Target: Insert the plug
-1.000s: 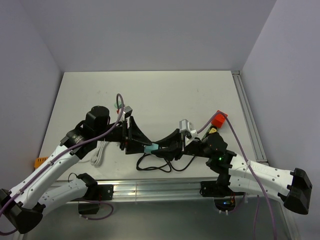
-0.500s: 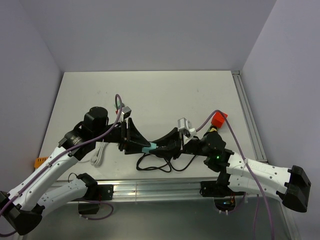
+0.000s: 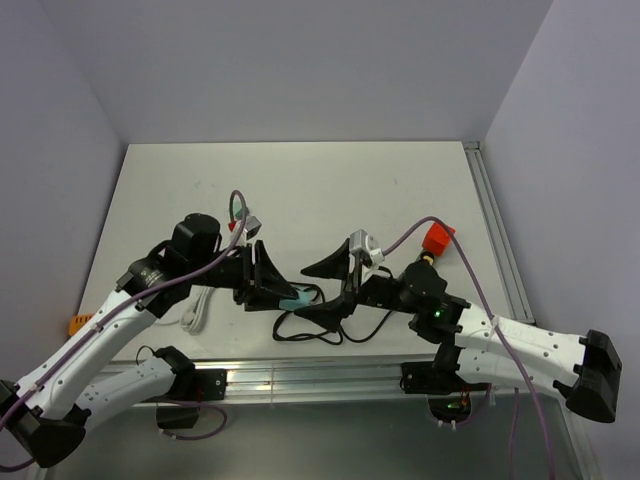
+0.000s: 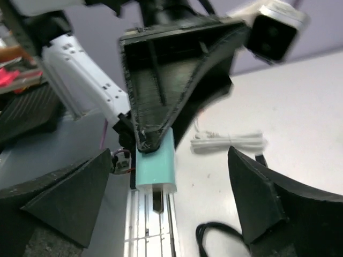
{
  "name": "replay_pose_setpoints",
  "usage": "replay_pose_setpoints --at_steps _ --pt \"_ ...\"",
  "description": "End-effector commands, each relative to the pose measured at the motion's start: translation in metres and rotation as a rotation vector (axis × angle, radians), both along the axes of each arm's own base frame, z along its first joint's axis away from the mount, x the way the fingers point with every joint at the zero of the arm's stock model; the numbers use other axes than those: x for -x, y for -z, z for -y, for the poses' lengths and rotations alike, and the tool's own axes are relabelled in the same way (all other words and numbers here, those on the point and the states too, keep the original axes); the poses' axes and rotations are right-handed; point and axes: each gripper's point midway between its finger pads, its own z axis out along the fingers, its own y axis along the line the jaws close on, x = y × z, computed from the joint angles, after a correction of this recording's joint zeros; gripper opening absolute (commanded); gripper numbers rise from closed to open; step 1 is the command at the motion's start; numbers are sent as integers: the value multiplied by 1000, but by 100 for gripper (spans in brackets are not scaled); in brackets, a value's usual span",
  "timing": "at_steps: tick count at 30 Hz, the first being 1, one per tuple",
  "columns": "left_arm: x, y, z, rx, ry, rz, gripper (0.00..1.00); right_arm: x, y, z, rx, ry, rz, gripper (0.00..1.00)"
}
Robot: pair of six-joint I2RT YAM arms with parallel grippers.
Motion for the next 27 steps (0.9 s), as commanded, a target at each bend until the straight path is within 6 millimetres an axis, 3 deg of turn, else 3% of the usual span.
replay_pose_setpoints --at_steps 1,6,7,10,11,12,14,18,20,21,24,27 --pt "-15 10 -18 -177 -31 169 0 -21 -20 13 -20 153 -76 99" --pt "-46 32 -59 -486 -141 336 0 -32 5 31 95 276 -231 99" --pt "-63 40 -78 -605 -226 381 0 -34 8 35 105 298 -248 99" --pt "-76 57 -128 -891 -247 433 0 -41 20 49 134 381 -288 99" --pt "-83 63 -159 -1057 -306 439 0 -41 23 52 148 392 -292 99" --pt "-90 63 -171 -1134 -325 443 0 -41 25 55 152 402 -287 99" --pt "-100 58 -177 -1170 -320 521 0 -44 31 61 174 428 -284 99" --pt "-139 39 -179 -1125 -372 662 0 -45 40 63 205 436 -258 99" --pt "-153 38 -205 -1212 -421 627 0 -45 45 63 211 437 -268 99" --pt "-165 32 -206 -1190 -417 609 0 -45 48 62 212 437 -275 99" --pt "-184 22 -253 -1347 -479 594 0 -42 56 59 214 416 -288 98" --pt "-184 24 -284 -1437 -492 593 0 -42 56 60 211 421 -299 98"
